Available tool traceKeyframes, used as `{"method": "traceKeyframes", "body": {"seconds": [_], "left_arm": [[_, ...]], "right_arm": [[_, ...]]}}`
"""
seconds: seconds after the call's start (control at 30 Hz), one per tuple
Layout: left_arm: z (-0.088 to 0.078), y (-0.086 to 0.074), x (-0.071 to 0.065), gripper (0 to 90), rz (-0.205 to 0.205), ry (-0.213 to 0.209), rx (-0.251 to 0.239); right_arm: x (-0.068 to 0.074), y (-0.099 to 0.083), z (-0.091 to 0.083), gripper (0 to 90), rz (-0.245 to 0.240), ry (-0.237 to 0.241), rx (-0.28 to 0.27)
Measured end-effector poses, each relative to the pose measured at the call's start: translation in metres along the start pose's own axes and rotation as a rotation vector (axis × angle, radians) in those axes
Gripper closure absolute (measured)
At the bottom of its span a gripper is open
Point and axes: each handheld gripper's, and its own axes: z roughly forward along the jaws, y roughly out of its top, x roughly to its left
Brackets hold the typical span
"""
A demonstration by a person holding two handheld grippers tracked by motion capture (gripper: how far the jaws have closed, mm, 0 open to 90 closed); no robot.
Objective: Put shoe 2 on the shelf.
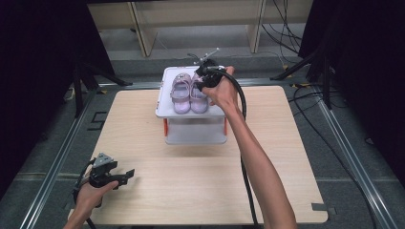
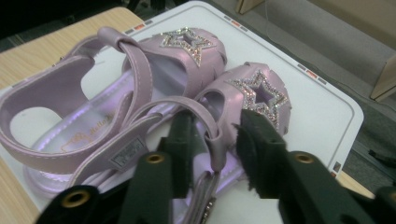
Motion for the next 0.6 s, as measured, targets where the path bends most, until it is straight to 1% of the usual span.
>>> {"method": "traceKeyframes", "body": {"seconds": [0.03,0.07,0.1,0.13,0.17,0.2,0.23,0.27,0.3,0.37,0.4,0.43,0.47,0.5,0.53,0.57,0.6], "left_arm": [[0.000,0.000,0.000,16.8,0.001,0.009,0.006],[0.000,0.000,0.000,16.8,-0.004,0.004,0.003],[0.000,-0.001,0.001,16.8,-0.011,0.008,0.004],[0.000,-0.001,0.001,16.8,-0.008,0.006,0.004],[0.000,-0.001,0.002,16.8,-0.004,0.005,0.003],[0.000,-0.001,0.001,16.8,-0.004,0.005,0.003],[0.000,0.000,0.001,16.8,0.001,0.001,0.000],[0.000,0.000,0.000,16.8,-0.007,0.008,0.001],[0.000,0.000,0.000,16.8,-0.003,0.008,0.000],[0.000,0.000,-0.001,16.8,-0.005,0.007,0.006],[-0.001,0.000,-0.001,16.8,-0.004,0.006,0.009],[-0.001,0.000,0.000,16.8,0.002,0.006,0.006],[0.000,0.000,0.000,16.8,-0.002,0.008,0.002],[0.000,0.000,0.000,16.8,0.000,0.003,0.003],[0.000,0.000,0.000,16.8,-0.006,0.009,0.008],[0.001,0.000,0.001,16.8,0.005,0.006,0.003],[0.000,0.000,0.000,16.8,-0.008,0.010,0.008]], "right_arm": [[0.000,0.000,-0.001,62.3,0.007,0.005,-0.005],[-0.001,0.000,-0.002,60.0,0.003,0.010,-0.015],[-0.001,0.000,-0.005,57.2,0.015,0.016,-0.024],[-0.001,-0.001,-0.009,55.3,0.042,0.025,-0.028],[-0.001,-0.001,-0.012,55.2,0.058,0.047,-0.035],[-0.001,-0.002,-0.016,55.0,0.069,0.053,-0.048],[-0.002,-0.003,-0.019,54.8,0.067,0.052,-0.057],[-0.004,-0.004,-0.022,54.8,0.052,0.065,-0.070],[-0.002,-0.006,-0.025,54.5,0.081,0.077,-0.067],[-0.002,-0.010,-0.030,54.2,0.076,0.086,-0.071],[-0.001,-0.012,-0.032,54.2,0.081,0.093,-0.073],[-0.002,-0.014,-0.033,54.1,0.074,0.106,-0.088],[-0.003,-0.017,-0.036,54.1,0.080,0.122,-0.093],[-0.003,-0.020,-0.038,54.1,0.083,0.128,-0.091],[-0.002,-0.024,-0.040,54.1,0.082,0.141,-0.101],[-0.003,-0.029,-0.043,54.1,0.083,0.159,-0.102],[-0.001,-0.033,-0.045,54.1,0.101,0.178,-0.106]]}}
